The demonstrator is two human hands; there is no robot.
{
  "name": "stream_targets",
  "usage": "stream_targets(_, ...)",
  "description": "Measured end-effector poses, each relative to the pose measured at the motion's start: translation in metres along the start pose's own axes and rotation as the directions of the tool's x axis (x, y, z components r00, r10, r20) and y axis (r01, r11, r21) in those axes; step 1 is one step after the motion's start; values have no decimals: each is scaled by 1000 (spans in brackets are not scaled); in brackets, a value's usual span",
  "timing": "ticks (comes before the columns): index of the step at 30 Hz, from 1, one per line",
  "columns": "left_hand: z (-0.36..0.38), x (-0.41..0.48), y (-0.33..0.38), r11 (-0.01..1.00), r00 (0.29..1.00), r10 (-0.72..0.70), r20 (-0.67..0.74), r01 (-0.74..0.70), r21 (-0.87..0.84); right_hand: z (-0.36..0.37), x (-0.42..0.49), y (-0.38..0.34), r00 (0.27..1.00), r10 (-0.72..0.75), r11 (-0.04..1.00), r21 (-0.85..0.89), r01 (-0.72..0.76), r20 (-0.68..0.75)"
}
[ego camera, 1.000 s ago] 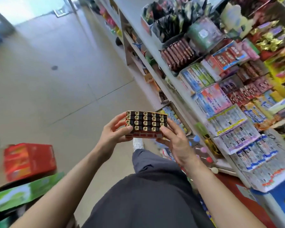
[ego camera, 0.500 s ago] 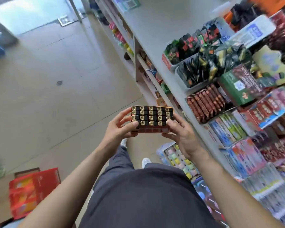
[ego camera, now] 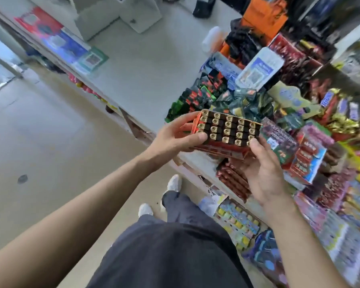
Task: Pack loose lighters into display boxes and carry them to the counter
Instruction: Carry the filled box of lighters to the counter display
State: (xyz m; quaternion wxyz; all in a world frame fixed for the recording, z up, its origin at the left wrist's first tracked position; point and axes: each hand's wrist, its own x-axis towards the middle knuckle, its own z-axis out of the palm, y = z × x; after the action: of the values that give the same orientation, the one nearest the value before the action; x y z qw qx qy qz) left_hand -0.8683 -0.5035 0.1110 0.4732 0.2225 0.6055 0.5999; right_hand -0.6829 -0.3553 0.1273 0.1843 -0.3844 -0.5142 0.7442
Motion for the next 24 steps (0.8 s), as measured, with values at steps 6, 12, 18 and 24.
stream_targets(6, 29, 115, 50, 990, 981, 82, 175, -100, 100, -28, 71, -49, 974, -74, 996, 33, 83, -214)
stream_targets(12, 70, 220, 76, 941, 957, 195, 216, -244, 234, -72, 135, -94, 930, -98, 992, 38, 119, -354)
stream_targets(18, 95, 322, 100, 832, 907, 257, 333, -383, 402, -110, 197, -128, 886, -84, 994, 26, 107, -456)
stream_targets(24, 131, 424, 144, 733, 853, 279, 440, -485, 477, -138, 274, -174, 808, -125, 991, -43, 123, -576)
